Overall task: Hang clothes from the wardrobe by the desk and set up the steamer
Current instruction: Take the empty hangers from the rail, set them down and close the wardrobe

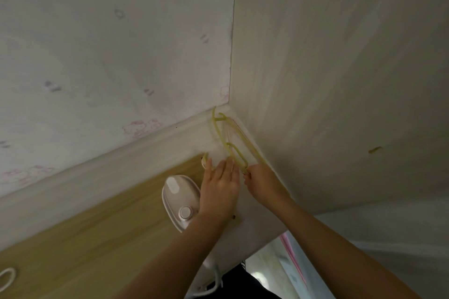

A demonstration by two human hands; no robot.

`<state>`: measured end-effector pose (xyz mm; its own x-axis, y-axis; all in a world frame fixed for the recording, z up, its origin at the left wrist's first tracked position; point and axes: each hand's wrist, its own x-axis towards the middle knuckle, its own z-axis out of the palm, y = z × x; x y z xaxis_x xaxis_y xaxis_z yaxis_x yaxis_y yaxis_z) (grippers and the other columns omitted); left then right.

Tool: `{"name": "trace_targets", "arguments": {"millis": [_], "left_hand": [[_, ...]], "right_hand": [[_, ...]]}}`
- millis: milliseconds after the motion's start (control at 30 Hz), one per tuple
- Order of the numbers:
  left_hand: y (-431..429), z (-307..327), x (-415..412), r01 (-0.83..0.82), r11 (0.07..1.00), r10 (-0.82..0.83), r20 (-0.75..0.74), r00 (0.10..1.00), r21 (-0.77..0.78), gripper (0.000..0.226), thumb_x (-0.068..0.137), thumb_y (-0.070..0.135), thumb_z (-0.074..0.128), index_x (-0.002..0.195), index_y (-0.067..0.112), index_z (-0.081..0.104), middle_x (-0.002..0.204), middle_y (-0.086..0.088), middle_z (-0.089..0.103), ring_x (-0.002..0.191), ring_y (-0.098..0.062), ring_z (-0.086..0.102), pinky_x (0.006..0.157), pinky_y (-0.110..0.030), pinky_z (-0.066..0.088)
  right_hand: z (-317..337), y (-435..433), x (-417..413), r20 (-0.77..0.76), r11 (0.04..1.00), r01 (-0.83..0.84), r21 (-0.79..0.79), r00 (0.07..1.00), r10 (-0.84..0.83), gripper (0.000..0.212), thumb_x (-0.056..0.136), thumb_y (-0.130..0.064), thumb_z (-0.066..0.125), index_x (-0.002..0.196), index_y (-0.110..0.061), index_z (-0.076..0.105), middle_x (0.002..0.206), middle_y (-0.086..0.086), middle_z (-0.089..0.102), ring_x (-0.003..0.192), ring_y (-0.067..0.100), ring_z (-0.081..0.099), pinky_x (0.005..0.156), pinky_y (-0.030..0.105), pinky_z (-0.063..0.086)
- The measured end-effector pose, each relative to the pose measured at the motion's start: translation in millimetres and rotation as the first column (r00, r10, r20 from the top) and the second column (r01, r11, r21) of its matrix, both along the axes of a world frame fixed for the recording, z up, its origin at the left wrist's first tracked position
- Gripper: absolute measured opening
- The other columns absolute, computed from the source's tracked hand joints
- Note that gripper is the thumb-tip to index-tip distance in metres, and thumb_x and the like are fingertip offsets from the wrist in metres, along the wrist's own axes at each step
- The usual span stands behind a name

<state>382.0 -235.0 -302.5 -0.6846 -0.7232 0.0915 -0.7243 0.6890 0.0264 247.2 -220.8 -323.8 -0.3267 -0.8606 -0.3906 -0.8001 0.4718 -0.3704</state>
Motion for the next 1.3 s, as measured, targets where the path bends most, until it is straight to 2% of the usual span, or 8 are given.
{"name": "trace_targets", "arguments": {"millis": [100,300,467,600,800,1033,1200,1300], "left_hand": [[-2.4,-8.9,-4.4,-0.071,0.996,0.068,0.062,0.996,0.062,0.044,0.080,0.003,0.037,0.113,-0.003,0.067,0.114,-0.021,0.068,0.101,-0.032,0.068,0.097,-0.053,0.045],[-5.4,-34.1,-3.5,-0.233,0.933,0.188,0.182,0.965,0.274,0.061,0.047,0.000,0.088,0.104,-0.010,0.069,0.101,-0.026,0.070,0.086,-0.035,0.071,0.083,-0.048,0.055],[-7.2,-58.4,-2.1,-0.263,0.923,0.207,0.212,0.955,0.281,0.034,0.070,0.002,0.060,0.102,-0.007,0.068,0.093,-0.022,0.070,0.082,-0.037,0.069,0.081,-0.050,0.056],[-13.1,-57.1,-3.8,-0.301,0.898,0.233,0.232,0.944,0.322,0.035,0.057,-0.002,0.080,0.089,-0.001,0.067,0.083,-0.017,0.063,0.081,-0.038,0.065,0.077,-0.047,0.056],[-15.4,-57.3,-11.9,-0.326,0.878,0.223,0.301,0.927,0.351,0.035,0.095,0.004,0.037,0.130,0.003,0.042,0.129,-0.015,0.047,0.128,-0.033,0.040,0.111,-0.046,0.027],[-7.2,-53.9,-11.9,-0.344,0.867,0.237,0.310,0.921,0.359,0.046,0.095,0.007,0.043,0.139,0.002,0.033,0.133,-0.013,0.043,0.126,-0.031,0.042,0.112,-0.043,0.024],[-3.2,-53.5,-12.7,-0.362,0.873,0.277,0.279,0.920,0.327,0.043,0.071,0.009,0.074,0.112,0.000,0.065,0.098,-0.010,0.062,0.092,-0.030,0.065,0.088,-0.046,0.053],[0.1,-51.5,-12.4,-0.368,0.856,0.282,0.269,0.921,0.364,0.048,0.090,0.007,0.051,0.137,-0.001,0.040,0.127,-0.014,0.049,0.122,-0.033,0.047,0.108,-0.045,0.033]], "right_hand": [[-7.8,4.7,-3.8,-0.038,1.000,0.005,-0.001,0.999,-0.005,0.029,0.095,-0.032,0.046,0.094,-0.011,0.065,0.092,0.013,0.067,0.088,0.032,0.064,0.064,0.033,0.045],[-26.5,8.6,-2.8,-0.051,0.999,0.015,0.033,0.999,-0.013,0.030,0.097,-0.030,0.042,0.095,-0.011,0.065,0.098,0.012,0.067,0.095,0.032,0.064,0.063,0.028,0.037],[-33.2,7.3,1.6,-0.101,0.997,-0.014,0.078,0.995,0.022,0.029,0.097,-0.031,0.043,0.101,-0.012,0.065,0.103,0.012,0.066,0.096,0.032,0.063,0.065,0.029,0.038],[-37.0,5.2,3.5,-0.140,0.994,-0.051,0.092,0.988,0.064,0.025,0.096,-0.026,0.045,0.099,-0.013,0.065,0.102,0.010,0.067,0.096,0.029,0.064,0.062,0.029,0.036],[-40.6,8.2,1.7,-0.191,0.989,-0.139,0.049,0.971,0.146,0.024,0.096,-0.019,0.044,0.105,-0.010,0.063,0.108,0.009,0.063,0.104,0.027,0.056,0.070,0.034,0.046],[-44.3,18.4,-5.8,-0.163,0.977,-0.214,0.013,0.963,0.213,0.024,0.097,-0.026,0.043,0.108,-0.011,0.058,0.112,0.006,0.055,0.104,0.024,0.052,0.071,0.034,0.044],[-43.1,26.8,-8.2,-0.179,0.969,-0.246,-0.014,0.954,0.239,0.018,0.097,-0.021,0.043,0.108,-0.013,0.055,0.113,0.005,0.054,0.104,0.024,0.051,0.065,0.032,0.036],[-38.6,31.0,-8.4,-0.151,0.966,-0.258,-0.013,0.955,0.253,0.023,0.100,-0.023,0.038,0.114,-0.013,0.052,0.116,0.005,0.053,0.107,0.023,0.049,0.069,0.033,0.039]]}}
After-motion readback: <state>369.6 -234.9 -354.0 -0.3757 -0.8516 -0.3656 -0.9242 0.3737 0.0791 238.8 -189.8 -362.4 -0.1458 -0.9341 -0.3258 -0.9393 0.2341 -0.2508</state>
